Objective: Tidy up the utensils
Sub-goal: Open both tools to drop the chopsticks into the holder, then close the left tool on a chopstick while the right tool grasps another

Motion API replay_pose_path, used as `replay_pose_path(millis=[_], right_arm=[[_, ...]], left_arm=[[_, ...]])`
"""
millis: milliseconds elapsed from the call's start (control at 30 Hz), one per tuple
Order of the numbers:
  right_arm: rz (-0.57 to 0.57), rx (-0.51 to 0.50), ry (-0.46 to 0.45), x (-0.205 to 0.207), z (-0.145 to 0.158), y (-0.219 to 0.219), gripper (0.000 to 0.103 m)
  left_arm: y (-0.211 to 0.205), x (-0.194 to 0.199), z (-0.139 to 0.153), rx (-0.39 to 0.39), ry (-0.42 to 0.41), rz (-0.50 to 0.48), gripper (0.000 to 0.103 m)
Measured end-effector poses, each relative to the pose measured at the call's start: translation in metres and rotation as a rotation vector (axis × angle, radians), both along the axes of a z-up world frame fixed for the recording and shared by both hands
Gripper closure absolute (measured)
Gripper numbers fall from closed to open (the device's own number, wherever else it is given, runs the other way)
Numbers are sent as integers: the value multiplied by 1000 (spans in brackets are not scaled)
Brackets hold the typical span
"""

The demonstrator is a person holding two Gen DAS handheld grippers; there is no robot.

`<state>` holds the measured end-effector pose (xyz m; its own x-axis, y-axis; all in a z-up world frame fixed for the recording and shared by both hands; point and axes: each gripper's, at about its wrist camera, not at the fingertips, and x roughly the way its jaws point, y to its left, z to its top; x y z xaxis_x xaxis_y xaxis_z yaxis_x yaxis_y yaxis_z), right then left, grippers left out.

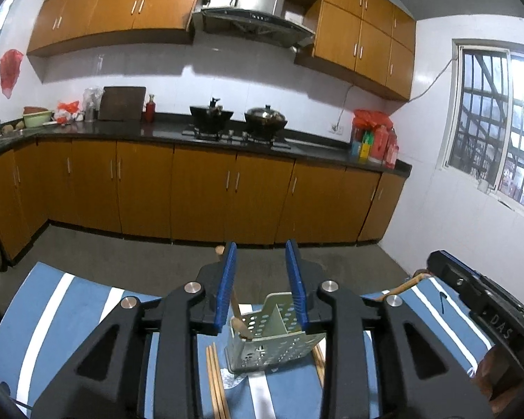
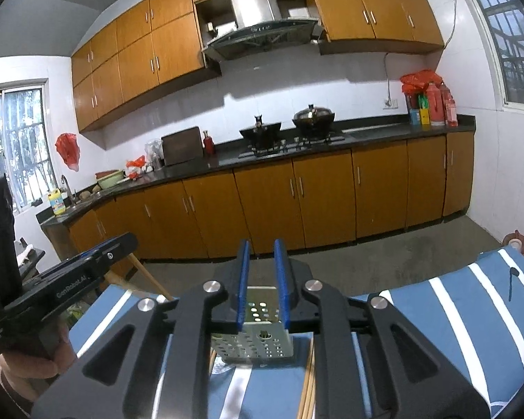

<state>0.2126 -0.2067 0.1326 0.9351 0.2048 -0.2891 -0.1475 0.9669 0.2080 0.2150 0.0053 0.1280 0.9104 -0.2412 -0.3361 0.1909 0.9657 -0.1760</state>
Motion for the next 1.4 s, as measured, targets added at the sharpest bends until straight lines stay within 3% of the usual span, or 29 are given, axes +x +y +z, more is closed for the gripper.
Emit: replay_pose_path(millis=[167, 300, 400, 633, 800, 1267, 1400], right_arm=[[-4, -8, -44, -36, 5, -15, 86], [-28, -22, -2, -58, -20, -30, 86], [-54, -19, 115, -57, -60, -43, 86], [-21, -20, 476, -28, -179, -37, 87], [25, -32, 591, -20, -223, -14, 88], [-31, -178, 593, -18, -230, -6, 95], [-126, -117, 599, -15, -229, -25, 95]], left_arm=[[13, -21, 9, -27, -43, 12, 73], [24, -41, 2, -16, -39, 22, 72], [31, -50, -18, 22, 11, 36, 72], [42, -43, -112, 84, 270, 68, 73], [40, -43, -160, 86, 394, 65, 73], [26, -45, -197, 86, 491, 2, 73], [18, -44, -204, 85, 513, -27, 81]])
